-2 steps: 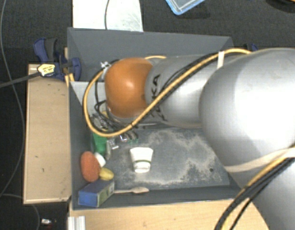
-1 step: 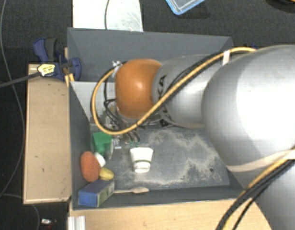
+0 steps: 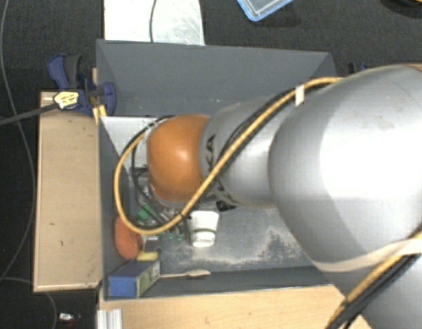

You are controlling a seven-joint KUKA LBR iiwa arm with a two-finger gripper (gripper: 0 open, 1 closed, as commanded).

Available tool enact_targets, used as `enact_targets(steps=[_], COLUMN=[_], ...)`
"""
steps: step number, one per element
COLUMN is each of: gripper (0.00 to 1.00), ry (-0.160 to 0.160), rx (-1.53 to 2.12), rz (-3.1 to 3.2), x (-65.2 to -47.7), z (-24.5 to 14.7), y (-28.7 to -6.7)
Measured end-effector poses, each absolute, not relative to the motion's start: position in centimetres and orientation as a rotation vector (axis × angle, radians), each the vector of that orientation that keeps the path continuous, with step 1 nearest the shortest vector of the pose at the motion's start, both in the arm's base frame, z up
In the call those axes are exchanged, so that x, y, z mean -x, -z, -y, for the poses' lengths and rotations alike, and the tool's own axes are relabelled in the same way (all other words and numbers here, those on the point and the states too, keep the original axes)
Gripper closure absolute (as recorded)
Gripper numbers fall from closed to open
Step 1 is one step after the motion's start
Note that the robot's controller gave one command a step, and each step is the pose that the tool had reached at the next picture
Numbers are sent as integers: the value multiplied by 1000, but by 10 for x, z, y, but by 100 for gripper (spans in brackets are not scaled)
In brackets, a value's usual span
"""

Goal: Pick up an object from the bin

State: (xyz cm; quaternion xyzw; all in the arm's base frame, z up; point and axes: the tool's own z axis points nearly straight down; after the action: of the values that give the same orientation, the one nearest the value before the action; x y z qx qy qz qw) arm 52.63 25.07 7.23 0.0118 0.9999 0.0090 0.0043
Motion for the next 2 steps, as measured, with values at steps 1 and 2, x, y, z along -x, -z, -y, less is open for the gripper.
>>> enact_targets(steps=[1,2], gripper=[100,100], ry=[-22,-22], rx=[-17,-18], rz=[-3131,-3131], x=[-521,-521], z=[-186,-187], y=[-71,-71])
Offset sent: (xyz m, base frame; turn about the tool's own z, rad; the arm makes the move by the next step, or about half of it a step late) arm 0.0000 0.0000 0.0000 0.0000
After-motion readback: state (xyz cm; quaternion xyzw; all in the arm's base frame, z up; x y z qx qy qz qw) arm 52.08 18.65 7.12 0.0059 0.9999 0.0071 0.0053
